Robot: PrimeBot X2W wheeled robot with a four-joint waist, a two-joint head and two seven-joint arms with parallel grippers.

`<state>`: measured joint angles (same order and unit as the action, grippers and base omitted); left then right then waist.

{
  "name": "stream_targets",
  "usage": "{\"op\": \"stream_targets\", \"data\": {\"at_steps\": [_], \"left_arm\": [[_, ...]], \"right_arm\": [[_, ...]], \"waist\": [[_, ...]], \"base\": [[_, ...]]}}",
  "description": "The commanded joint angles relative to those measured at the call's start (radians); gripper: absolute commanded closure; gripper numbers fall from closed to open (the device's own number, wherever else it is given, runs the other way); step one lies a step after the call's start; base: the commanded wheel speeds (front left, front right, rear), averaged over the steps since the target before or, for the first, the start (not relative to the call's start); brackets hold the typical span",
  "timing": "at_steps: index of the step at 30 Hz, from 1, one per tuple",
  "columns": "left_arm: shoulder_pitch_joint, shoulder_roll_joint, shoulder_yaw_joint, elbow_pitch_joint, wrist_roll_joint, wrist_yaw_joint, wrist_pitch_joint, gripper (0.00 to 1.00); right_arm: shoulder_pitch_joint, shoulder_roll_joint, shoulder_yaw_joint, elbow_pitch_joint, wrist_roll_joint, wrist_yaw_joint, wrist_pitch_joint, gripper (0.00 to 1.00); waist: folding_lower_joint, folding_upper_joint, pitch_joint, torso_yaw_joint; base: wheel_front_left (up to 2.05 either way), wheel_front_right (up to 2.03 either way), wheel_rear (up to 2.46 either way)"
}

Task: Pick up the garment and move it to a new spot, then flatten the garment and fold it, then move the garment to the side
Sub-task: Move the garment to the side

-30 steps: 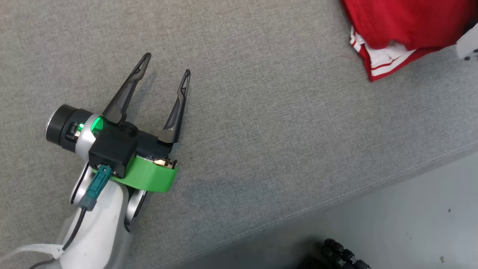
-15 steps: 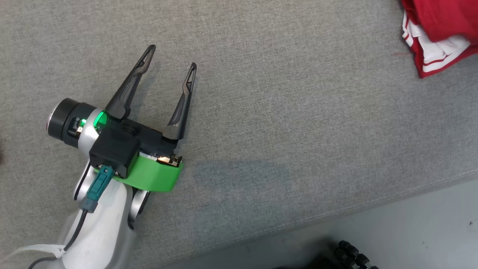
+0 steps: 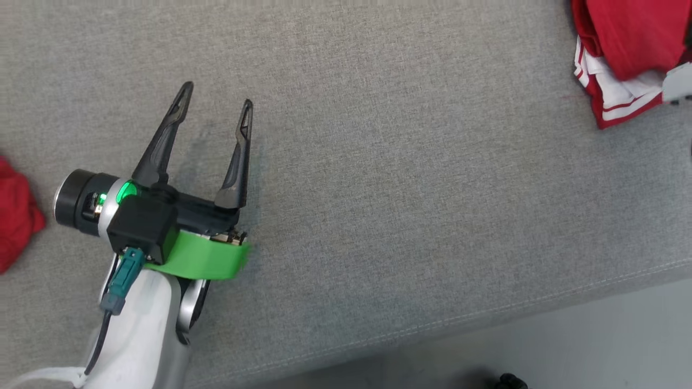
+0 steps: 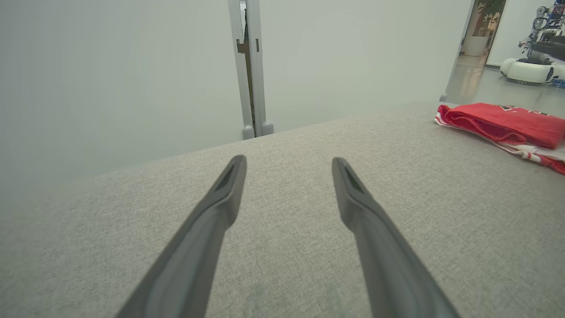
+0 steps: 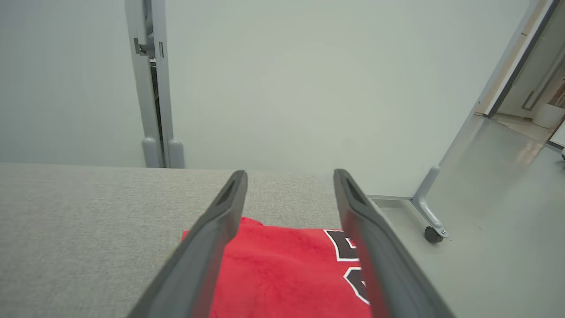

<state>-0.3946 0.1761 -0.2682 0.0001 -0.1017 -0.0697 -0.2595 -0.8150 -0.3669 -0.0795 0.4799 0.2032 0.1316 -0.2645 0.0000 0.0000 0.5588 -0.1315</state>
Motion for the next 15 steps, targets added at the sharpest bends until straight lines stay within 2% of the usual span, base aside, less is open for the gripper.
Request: {"op": "stream_targets", "data": {"at_steps": [1, 8, 15], "left_arm": [[0.015, -0.001, 0.008, -0.004, -0.002, 0.008, -0.005, 0.0], [0.08, -0.014, 0.062, -0.005, -0.02, 0.033, -0.005, 0.0], [0.151, -0.026, 0.107, 0.007, -0.029, 0.044, -0.004, 0.0]], "right_arm": [[0.033, 0.004, -0.006, -0.03, 0.01, -0.002, -0.002, 0.0], [0.254, 0.099, -0.017, -0.267, 0.041, -0.002, -0.002, 0.0], [0.451, 0.176, 0.017, -0.364, 0.065, -0.001, -0.002, 0.0]], "waist": [[0.0, 0.0, -0.053, 0.021], [0.0, 0.0, -0.14, 0.068], [0.0, 0.0, -0.227, 0.116]], "base": [[0.0, 0.0, 0.0], [0.0, 0.0, 0.0], [0.0, 0.0, 0.0]]}}
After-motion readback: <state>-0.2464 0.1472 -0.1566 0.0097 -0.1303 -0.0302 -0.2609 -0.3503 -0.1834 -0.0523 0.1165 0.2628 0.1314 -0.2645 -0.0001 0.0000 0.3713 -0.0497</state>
